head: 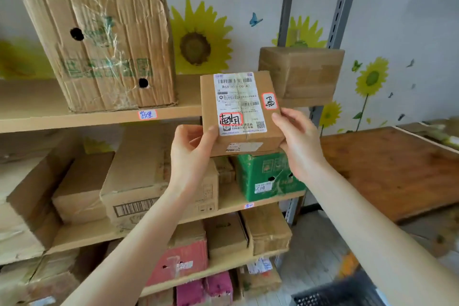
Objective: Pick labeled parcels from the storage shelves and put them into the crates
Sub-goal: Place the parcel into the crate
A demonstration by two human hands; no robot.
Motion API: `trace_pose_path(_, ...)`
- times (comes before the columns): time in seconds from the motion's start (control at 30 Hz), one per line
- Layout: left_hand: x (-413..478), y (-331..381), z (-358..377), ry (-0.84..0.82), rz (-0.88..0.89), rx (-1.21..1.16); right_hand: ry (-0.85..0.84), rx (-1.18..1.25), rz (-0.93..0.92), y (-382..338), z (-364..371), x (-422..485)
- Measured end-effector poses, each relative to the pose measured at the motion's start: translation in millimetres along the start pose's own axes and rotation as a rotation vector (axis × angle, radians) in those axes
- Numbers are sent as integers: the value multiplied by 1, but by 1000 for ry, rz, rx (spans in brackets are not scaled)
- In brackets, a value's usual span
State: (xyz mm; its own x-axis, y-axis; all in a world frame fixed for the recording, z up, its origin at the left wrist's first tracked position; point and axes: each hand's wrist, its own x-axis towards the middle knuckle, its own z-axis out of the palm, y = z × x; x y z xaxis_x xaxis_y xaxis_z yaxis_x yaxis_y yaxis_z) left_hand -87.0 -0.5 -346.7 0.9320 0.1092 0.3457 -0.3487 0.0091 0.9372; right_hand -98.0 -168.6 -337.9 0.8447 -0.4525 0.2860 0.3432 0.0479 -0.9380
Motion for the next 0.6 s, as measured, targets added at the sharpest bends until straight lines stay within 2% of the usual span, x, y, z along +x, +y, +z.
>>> trace_pose_path(0.23, -58, -40, 5, -286, -103, 29, 247, -37, 81, 30, -49, -91)
trace_pose_path(0.43, -152, -78, 58, -666, -238, 42, 603, -94, 238, 52, -143, -195)
trace_pose_path(0.6, -241, -89, 112, -974, -275, 104, 814, -115, 347, 50, -228, -280)
